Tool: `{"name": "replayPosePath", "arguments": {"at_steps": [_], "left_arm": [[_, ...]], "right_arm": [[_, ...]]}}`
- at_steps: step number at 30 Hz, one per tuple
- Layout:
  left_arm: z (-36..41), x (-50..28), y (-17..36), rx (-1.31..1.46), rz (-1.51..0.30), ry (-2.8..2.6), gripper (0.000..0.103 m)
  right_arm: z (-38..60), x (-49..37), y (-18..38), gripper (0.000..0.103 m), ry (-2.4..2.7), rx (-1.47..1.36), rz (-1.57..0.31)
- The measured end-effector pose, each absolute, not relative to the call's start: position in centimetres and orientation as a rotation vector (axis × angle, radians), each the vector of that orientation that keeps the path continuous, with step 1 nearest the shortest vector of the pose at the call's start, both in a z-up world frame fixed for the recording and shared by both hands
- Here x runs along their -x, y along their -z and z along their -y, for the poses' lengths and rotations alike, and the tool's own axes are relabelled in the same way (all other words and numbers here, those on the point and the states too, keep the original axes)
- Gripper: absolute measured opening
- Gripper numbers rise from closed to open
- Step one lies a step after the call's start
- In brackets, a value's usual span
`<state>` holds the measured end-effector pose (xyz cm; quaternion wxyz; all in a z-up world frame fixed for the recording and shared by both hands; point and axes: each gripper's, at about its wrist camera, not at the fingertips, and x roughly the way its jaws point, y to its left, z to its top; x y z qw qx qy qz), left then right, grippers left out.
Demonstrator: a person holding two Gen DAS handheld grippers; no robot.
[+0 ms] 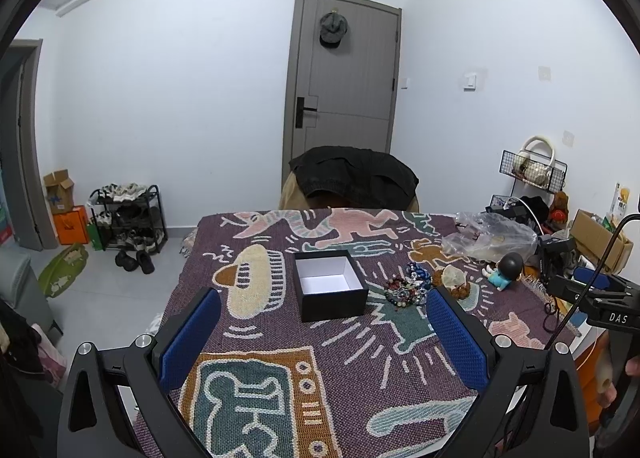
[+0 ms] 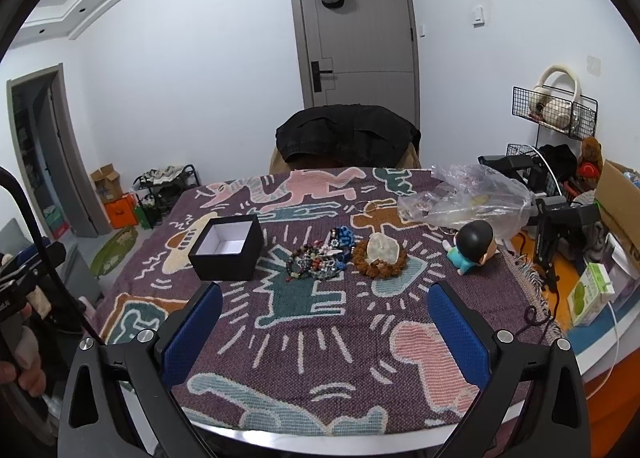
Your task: Organize jewelry
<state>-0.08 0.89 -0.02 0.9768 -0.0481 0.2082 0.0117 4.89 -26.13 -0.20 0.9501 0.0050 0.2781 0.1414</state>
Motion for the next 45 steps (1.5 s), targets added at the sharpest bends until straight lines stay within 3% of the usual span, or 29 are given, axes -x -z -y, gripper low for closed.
{"name": "replayPosePath", "arguments": {"at_steps": [34, 45], "left_arm": [[-0.1, 0.0, 0.2, 0.096, -0.421, -0.011, 0.103], [1.8, -3.8, 1.2, 0.098, -0.472, 0.069, 0.103]], "right_arm": [[26.5, -5.4, 0.6, 0.103, -0.260, 0.001, -0.573], [28.7, -9.2, 1.4, 0.103, -0.219, -0.069, -0.611]]}}
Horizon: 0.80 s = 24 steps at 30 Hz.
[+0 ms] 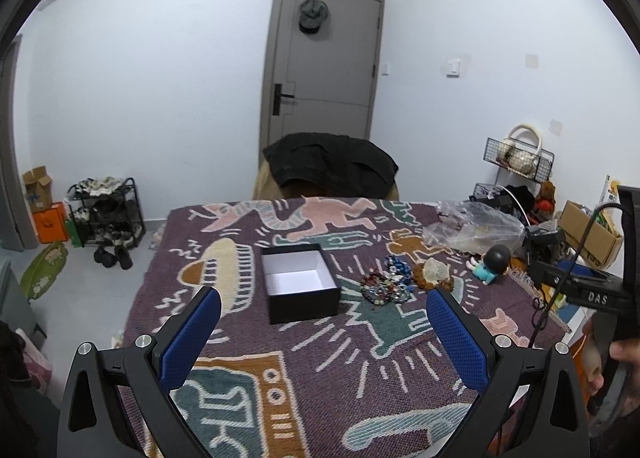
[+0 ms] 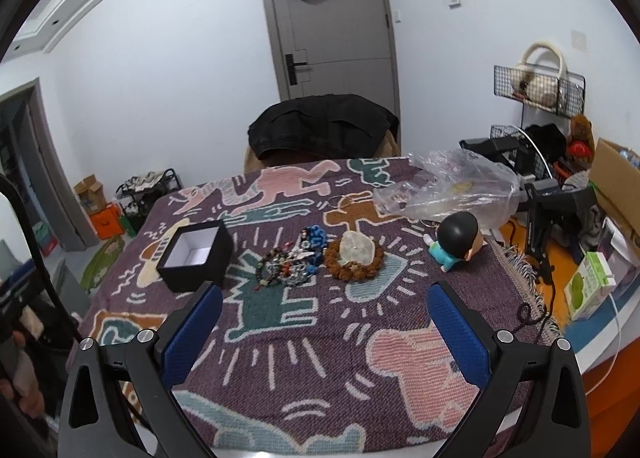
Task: Organize jewelry
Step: 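Move the right tool toward the brown wooden-bead bracelet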
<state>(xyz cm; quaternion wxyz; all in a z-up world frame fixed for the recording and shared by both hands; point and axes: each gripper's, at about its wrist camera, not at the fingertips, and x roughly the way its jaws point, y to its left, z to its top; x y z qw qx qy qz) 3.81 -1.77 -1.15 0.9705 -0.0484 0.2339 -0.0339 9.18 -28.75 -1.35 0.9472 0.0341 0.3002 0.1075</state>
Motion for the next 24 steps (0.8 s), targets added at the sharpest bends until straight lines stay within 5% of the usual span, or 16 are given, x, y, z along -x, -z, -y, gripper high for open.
{"name": "replayPosePath", "arguments": {"at_steps": [7, 17, 24], "left_arm": [[3.7, -6.9, 2.5, 0.094, -0.505, 0.137, 0.102], [6.9, -11.9, 5.1, 0.071, -0.602, 0.229, 0.081], [8.8, -15.1, 7.2, 0.058, -0.672, 0.283, 0.068]], "right_arm": [[30.4, -11.8, 2.8, 0.102, -0.190, -0.109, -0.645], [32.1, -14.6, 5.5, 0.102, -0.187, -0.151, -0.696], [32.8, -16.8, 7.6, 0.084, -0.199, -0.169, -0.749]]}}
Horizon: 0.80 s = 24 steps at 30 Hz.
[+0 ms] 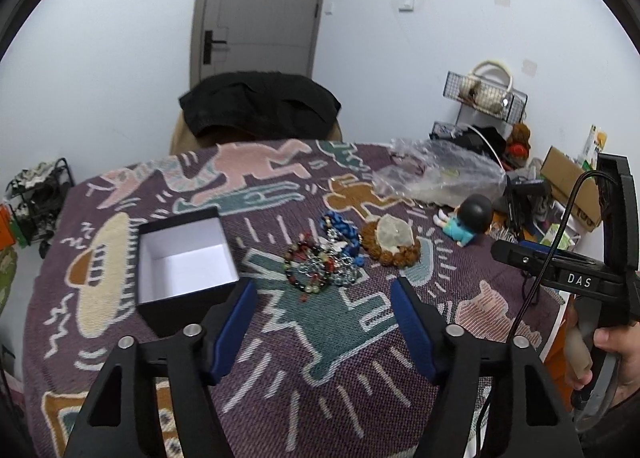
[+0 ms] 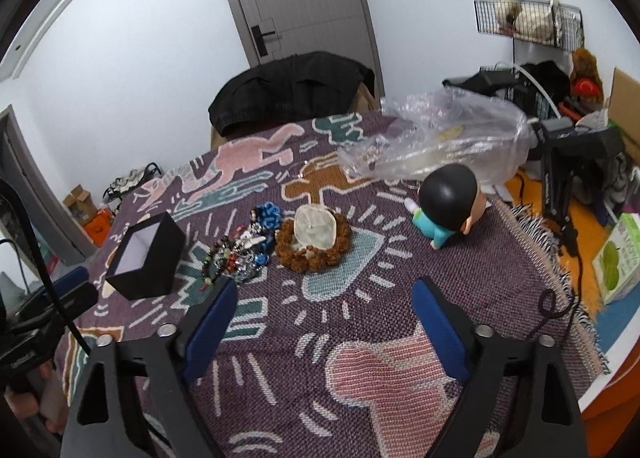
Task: Organize jewelry
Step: 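Move the right tool toward the brown wooden-bead bracelet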
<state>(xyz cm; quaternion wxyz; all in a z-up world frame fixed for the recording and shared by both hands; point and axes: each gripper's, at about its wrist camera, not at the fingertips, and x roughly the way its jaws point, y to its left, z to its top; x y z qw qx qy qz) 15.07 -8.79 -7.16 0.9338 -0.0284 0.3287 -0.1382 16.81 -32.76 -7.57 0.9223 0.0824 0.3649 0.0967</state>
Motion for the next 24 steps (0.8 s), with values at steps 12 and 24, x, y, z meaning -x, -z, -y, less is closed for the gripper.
{"name": "replayPosePath", "arguments": {"at_steps": [12, 24], "left_arm": [[11.5, -20.3, 11.2, -0.005, -0.823, 0.339, 0.042], [12.5, -24.5, 14.5, -0.043, -0.919, 0.330, 0.032]], "right_arm": [[33.5, -19.9, 10.3, 0.071, -0.203, -0.192, -0.807], [33.7, -22.8, 12.2, 0.071, -0.216, -0.197, -0.873]]}}
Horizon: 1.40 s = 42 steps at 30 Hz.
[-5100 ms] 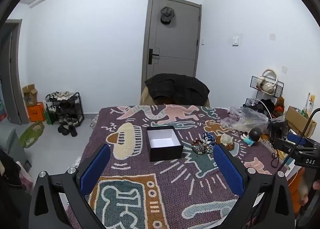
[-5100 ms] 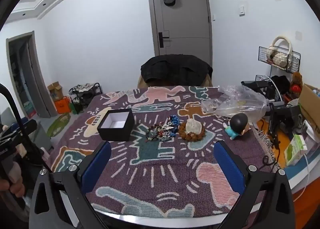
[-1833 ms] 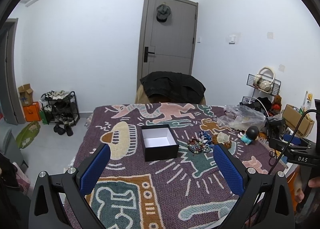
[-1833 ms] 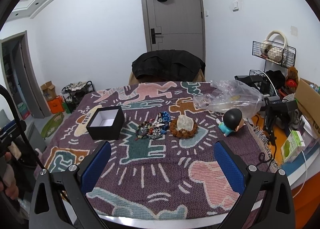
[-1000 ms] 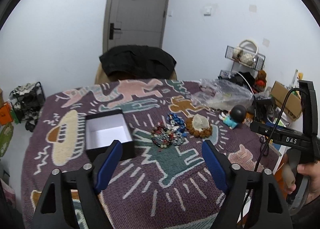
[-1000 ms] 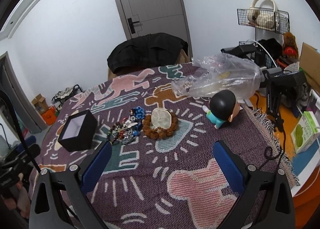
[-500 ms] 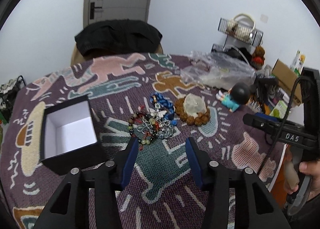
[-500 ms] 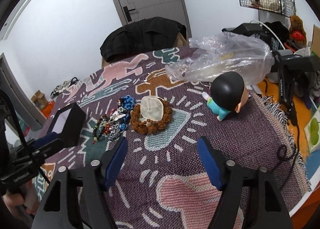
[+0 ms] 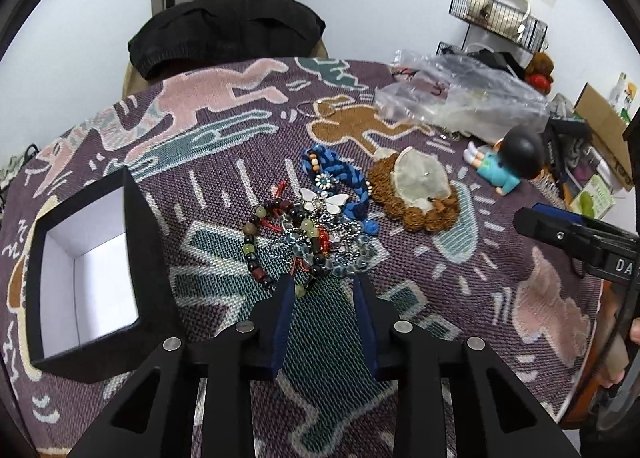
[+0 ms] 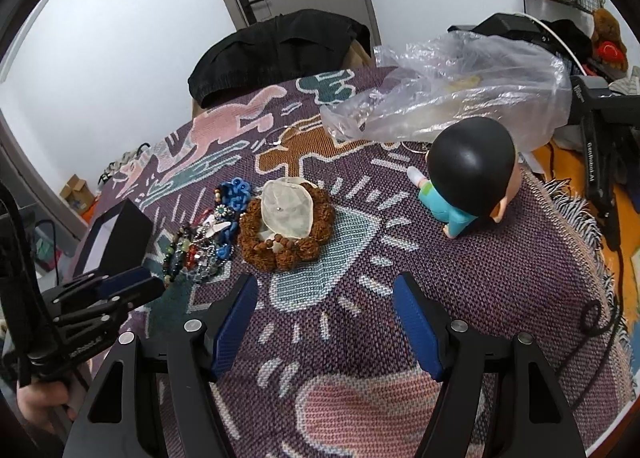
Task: Organize jewelry
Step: 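Move the right tool toward the brown wooden-bead bracelet, then close the right gripper on the brown bead bracelet and lift it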
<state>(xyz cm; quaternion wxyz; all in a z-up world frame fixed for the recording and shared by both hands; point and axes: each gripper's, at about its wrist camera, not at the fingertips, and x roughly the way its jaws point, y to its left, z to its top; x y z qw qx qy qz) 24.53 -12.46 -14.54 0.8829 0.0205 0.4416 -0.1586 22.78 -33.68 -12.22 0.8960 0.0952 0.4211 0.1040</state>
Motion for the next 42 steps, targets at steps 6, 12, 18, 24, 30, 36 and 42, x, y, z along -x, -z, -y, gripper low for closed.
{"name": "replayPosePath", "arguments": {"at_steps": [6, 12, 18, 24, 30, 36, 42], "left_arm": [[12.7, -25.8, 16.0, -0.065, -0.947, 0.322, 0.028], [12.4, -26.1, 15.8, -0.059, -0.938, 0.334, 0.008], [11.3, -25.8, 14.0, -0.027, -0.887, 0.330, 0.008], [10.1, -25.6, 12.2, 0.006, -0.843, 0.325, 0.008], [9.4, -25.5, 11.0, 0.034, -0.809, 0.335, 0.008], [8.5, -25.5, 10.0, 0.056, -0.782, 0.335, 0.008], [7.5, -25.4, 9.8, 0.074, -0.773, 0.320, 0.008]], "right_arm": [[33.5, -24.3, 13.1, 0.071, -0.232, -0.215, -0.897], [32.4, -25.9, 14.1, 0.071, -0.262, -0.225, -0.930], [31.6, -26.8, 14.8, 0.065, -0.274, -0.228, -0.946], [32.8, -27.7, 15.1, 0.042, -0.239, -0.272, -0.956], [33.7, -29.3, 15.3, 0.038, -0.205, -0.294, -0.958], [32.5, -31.5, 15.7, 0.035, -0.178, -0.237, -0.980], [31.4, -32.1, 15.5, 0.021, -0.176, -0.171, -0.979]]}}
